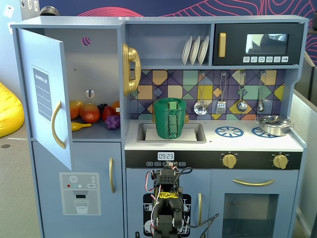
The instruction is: Close the left cabinet door
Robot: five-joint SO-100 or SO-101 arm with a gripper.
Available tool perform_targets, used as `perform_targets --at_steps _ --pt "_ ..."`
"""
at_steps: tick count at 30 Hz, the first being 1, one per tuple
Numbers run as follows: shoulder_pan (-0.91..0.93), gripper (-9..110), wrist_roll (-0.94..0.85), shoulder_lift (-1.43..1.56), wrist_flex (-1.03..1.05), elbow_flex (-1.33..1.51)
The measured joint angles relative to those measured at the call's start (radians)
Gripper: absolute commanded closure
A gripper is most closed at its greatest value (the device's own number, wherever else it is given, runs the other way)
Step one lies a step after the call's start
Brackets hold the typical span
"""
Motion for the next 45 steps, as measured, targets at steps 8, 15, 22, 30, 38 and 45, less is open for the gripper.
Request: perform_targets --at_steps 8,15,22,30,38,45 --pt "-0.015 101 0.0 0.0 0.0 0.0" --pt "-0.026 101 -0.005 0.0 0.0 0.0" --pt "-0.357 102 -0.02 -0.005 -0.032 -0.072" --pt "-1.109 102 -0.253 -0.261 -0.598 -0.285" --pt "-1.578 102 -0.296 -0.515 -1.109 -0.362" --pt "-1.701 102 -0.296 -0.735 -1.365 -0.468"
